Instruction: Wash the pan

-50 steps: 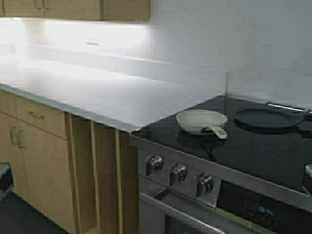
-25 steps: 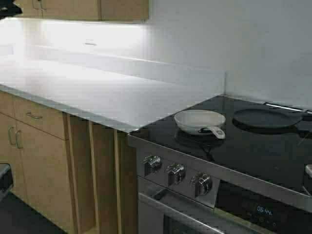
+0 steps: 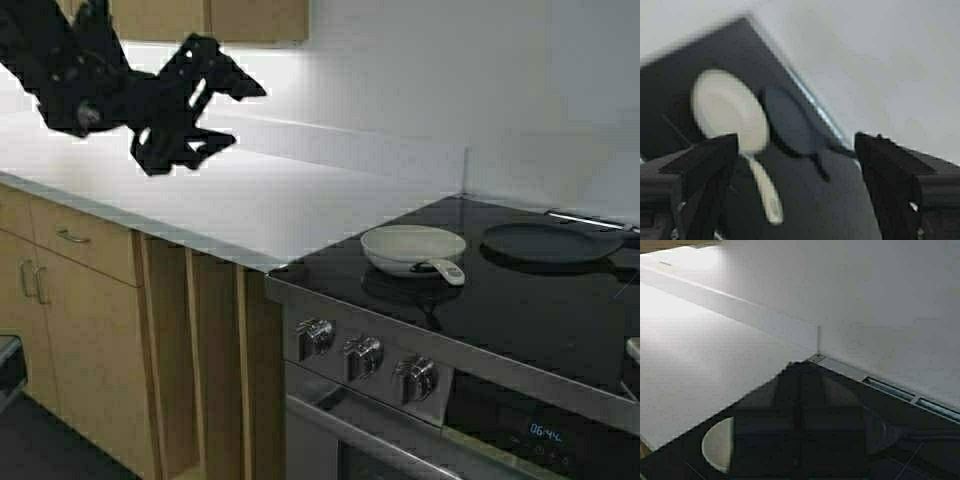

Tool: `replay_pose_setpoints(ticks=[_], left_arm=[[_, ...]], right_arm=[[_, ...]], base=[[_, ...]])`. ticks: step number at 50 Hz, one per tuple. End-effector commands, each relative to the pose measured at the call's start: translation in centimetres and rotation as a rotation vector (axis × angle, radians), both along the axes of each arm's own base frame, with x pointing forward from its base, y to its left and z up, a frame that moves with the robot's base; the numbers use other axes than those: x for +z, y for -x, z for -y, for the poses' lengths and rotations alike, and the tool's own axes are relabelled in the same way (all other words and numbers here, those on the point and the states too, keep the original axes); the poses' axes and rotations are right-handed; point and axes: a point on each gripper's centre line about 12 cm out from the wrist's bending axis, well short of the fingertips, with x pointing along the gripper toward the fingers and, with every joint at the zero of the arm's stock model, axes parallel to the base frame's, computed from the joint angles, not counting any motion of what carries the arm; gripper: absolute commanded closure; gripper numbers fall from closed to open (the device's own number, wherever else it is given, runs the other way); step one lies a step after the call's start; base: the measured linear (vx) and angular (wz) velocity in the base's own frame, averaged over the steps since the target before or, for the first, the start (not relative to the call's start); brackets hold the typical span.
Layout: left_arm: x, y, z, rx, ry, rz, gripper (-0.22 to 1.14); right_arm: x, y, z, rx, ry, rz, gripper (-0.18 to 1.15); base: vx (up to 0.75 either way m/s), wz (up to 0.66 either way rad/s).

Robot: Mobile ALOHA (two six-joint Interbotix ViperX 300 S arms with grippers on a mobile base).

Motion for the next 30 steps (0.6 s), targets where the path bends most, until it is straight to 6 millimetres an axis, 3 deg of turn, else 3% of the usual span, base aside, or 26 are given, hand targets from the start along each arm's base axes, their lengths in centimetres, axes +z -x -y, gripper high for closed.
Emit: replay_pose_setpoints(ticks=[1, 7, 16, 30], left_arm=[[-3.5, -1.8, 3.4, -0.071, 0.115, -0.015, -0.09], [-7.2, -2.5, 6.7, -0.13, 0.164, -0.072, -0.09], [-10.7, -3.7, 11.6, -0.202, 0.246, -0.118, -0.09], [-13.8, -6.5, 14.9, -0.215, 0.308, -0.179, -0.09]], right_arm=[[0.5, -0.1, 0.0, 0.001, -0.003, 0.015, 0.9], [0.5, -0.1, 0.0, 0.001, -0.003, 0.015, 0.9], [0.4, -0.2, 0.0, 0.001, -0.003, 0.012, 0.91], [0.3, -0.1, 0.0, 0.001, -0.003, 0.011, 0.91]], base=[[0.0, 0.0], [0.0, 0.0], [0.0, 0.0], [0.0, 0.0]])
